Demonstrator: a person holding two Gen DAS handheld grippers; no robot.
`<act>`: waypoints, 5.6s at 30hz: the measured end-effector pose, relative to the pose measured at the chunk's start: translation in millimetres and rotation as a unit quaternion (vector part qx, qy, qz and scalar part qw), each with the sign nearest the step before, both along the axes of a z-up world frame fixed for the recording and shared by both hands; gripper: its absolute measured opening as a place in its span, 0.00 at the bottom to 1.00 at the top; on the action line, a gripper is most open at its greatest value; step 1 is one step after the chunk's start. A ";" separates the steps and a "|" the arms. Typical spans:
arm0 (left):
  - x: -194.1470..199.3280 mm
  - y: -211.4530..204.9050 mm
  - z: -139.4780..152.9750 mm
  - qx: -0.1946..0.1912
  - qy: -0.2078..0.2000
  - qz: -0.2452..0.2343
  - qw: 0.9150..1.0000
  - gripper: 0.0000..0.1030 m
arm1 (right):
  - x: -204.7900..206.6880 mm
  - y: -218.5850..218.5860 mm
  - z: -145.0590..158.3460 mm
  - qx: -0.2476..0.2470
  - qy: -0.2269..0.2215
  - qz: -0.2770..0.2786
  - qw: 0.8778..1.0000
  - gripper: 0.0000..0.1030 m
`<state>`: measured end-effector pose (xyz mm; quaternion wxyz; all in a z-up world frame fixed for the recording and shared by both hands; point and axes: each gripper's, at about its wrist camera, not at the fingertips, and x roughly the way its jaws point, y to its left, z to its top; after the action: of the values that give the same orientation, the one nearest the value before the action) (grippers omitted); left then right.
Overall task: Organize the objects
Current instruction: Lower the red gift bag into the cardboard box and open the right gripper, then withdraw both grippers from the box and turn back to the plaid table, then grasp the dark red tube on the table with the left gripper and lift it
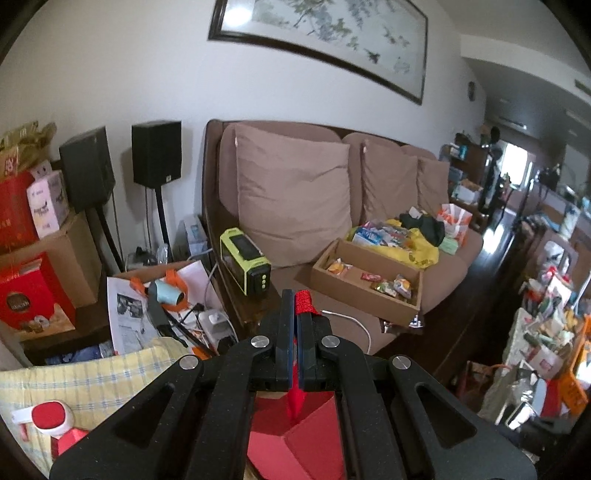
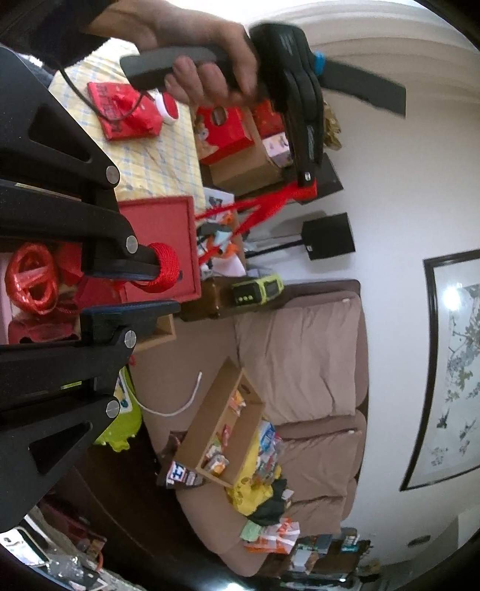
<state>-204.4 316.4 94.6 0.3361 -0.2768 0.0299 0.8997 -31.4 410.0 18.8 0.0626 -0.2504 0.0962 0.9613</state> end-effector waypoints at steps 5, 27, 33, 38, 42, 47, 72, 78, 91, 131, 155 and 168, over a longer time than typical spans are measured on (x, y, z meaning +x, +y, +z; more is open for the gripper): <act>-16.4 21.4 -17.3 -0.010 -0.019 -0.008 1.000 0.01 | -11.3 -4.1 -9.8 -0.004 -0.012 0.011 1.000 0.08; -1.0 53.1 -77.1 -0.055 -0.078 -0.063 0.993 0.01 | -42.4 3.0 -58.0 -0.044 -0.080 0.012 0.996 0.09; 9.2 51.2 -101.4 -0.076 -0.095 -0.073 0.990 0.01 | -45.1 1.0 -60.7 -0.042 -0.088 0.012 0.995 0.10; 10.5 43.2 -116.2 -0.078 -0.111 -0.071 0.988 0.01 | -48.8 0.4 -67.8 -0.040 -0.105 0.011 0.994 0.11; 11.4 36.8 -120.9 -0.080 -0.116 -0.072 0.987 0.01 | -51.7 0.4 -73.0 -0.048 -0.109 0.016 0.993 0.11; 13.8 32.3 -136.2 -0.096 -0.130 -0.082 0.983 0.01 | -54.1 -2.5 -78.3 -0.045 -0.119 0.024 0.992 0.11; 26.4 -55.2 -99.0 -0.077 -0.163 -0.025 0.983 0.68 | -34.7 -0.4 -47.6 -0.013 -0.098 -0.009 0.995 0.68; 42.3 -110.7 -63.2 -0.053 -0.132 0.007 0.990 0.77 | -24.9 -13.4 -26.4 0.002 -0.075 0.003 0.997 0.75; 77.1 -291.5 5.6 -0.043 -0.017 0.215 0.976 0.92 | -10.6 -35.4 -0.1 0.008 -0.025 0.036 0.999 0.76; -55.4 -346.1 -203.1 -0.188 -0.122 0.224 0.948 0.66 | -45.3 -89.5 -37.9 0.002 -0.066 0.107 0.992 0.80; -49.8 -358.9 -227.9 -0.197 -0.126 0.275 0.932 0.63 | -59.5 -100.3 -62.0 0.037 -0.105 0.105 0.988 0.80; -50.8 -348.1 -227.1 -0.119 -0.155 0.234 0.952 0.16 | -54.7 -100.1 -53.1 0.032 -0.094 0.107 0.989 0.79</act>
<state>-255.2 -31.7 -132.5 0.0813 -0.4502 0.0186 0.8890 -86.1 309.9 -34.3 -0.0239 -0.3466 0.0313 0.9372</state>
